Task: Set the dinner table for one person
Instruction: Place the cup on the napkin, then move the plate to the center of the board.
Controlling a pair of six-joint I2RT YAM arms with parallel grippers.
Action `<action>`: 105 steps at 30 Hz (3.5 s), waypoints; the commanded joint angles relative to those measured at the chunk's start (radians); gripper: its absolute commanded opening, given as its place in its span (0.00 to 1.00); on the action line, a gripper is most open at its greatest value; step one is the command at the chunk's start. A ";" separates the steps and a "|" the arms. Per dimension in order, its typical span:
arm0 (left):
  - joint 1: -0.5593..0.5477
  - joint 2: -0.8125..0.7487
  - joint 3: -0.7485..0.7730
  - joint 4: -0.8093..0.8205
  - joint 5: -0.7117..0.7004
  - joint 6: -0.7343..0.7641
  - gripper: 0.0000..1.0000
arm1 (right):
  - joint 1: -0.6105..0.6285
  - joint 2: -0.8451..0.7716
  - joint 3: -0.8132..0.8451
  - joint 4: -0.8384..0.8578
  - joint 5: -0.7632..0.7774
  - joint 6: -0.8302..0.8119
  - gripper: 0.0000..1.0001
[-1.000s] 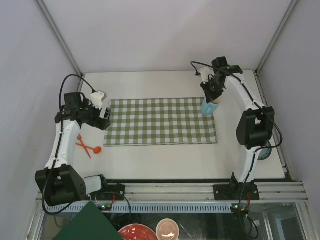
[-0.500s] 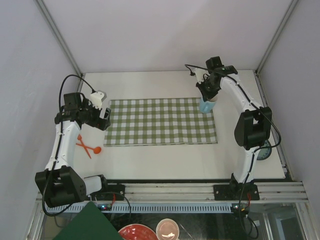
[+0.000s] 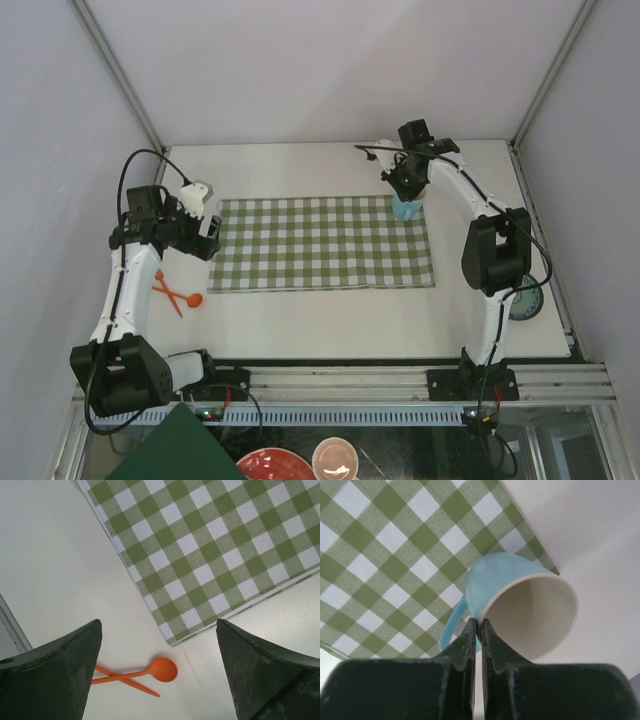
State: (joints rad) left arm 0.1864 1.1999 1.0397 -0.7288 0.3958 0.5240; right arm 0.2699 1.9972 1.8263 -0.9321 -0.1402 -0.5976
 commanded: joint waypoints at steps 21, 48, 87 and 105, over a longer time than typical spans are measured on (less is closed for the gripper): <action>0.008 -0.019 -0.033 0.026 0.003 0.022 1.00 | 0.051 -0.051 -0.135 0.074 0.018 -0.157 0.00; 0.009 -0.009 -0.036 0.026 -0.002 0.024 1.00 | 0.025 -0.140 -0.193 0.115 0.073 -0.160 0.39; 0.015 -0.005 -0.035 -0.003 0.070 0.056 1.00 | -0.954 -0.570 -0.731 0.079 -0.103 -0.201 0.10; 0.016 -0.014 -0.046 -0.007 0.092 0.075 1.00 | -1.179 -0.313 -0.782 0.252 -0.096 -0.406 0.00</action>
State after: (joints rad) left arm 0.1959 1.1995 1.0264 -0.7441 0.4511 0.5716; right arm -0.8989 1.6566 1.0458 -0.7334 -0.2081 -0.9554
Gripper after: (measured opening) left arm 0.998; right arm 0.001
